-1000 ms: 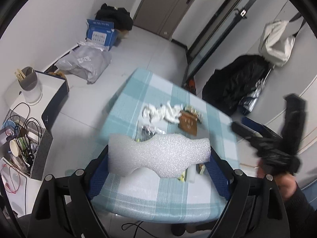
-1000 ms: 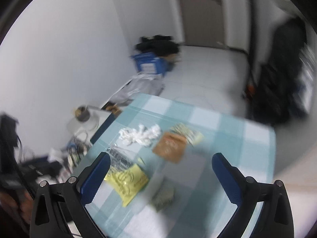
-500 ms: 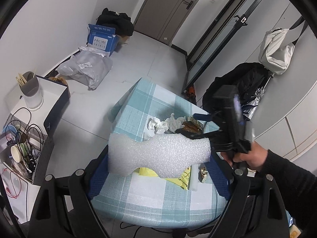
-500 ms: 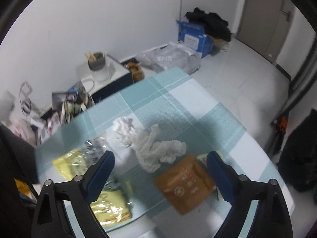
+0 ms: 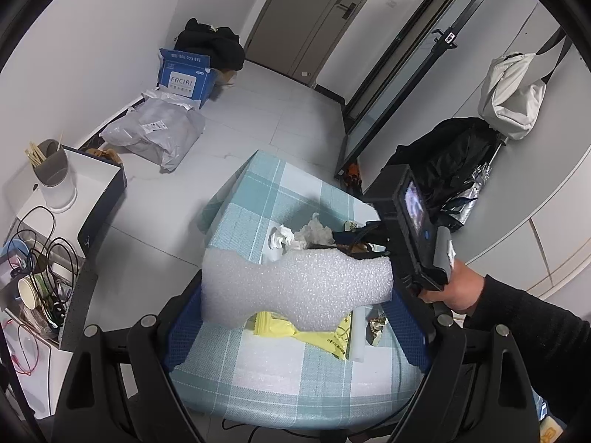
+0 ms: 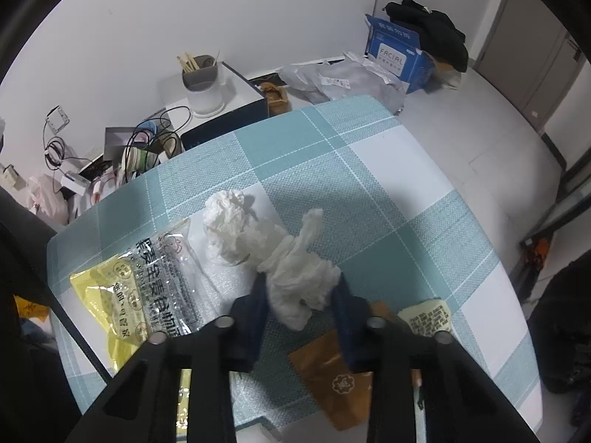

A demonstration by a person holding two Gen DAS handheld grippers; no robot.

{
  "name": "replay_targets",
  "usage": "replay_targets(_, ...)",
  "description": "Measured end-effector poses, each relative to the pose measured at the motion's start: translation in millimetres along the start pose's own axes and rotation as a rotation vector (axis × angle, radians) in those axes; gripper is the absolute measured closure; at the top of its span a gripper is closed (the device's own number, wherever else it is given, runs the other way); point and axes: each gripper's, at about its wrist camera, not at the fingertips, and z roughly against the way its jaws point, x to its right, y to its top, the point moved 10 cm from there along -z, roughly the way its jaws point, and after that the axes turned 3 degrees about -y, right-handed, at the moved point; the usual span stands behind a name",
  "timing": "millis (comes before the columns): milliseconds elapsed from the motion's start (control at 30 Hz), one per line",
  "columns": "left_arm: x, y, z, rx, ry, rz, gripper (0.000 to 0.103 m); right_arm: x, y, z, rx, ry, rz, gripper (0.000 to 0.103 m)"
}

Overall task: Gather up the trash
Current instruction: 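Grasp the white crumpled tissue with the right tool while the left tool holds the foam, then carry the foam and tissue in both tools over the grey trash bin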

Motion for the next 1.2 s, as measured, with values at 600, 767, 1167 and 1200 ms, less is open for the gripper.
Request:
replay_targets(600, 24.7, -4.8, -4.1, 0.033, 0.073, -0.124, 0.016, 8.6, -21.6, 90.1, 0.161, -0.029, -0.153, 0.087)
replay_targets(767, 34.9, -6.4, -2.2, 0.051, 0.088, -0.15, 0.016, 7.4, -32.3, 121.9, 0.211, -0.05, -0.194, 0.087)
replay_targets(1167, 86.7, -6.8, 3.8, 0.089, 0.08, -0.221, 0.016, 15.6, -63.9, 225.2, 0.364, -0.111, -0.287, 0.087)
replay_targets(1200, 95.1, -5.6, 4.3, 0.093, 0.074, -0.232, 0.016, 17.3, -68.2, 236.1, 0.377, -0.12, -0.294, 0.087)
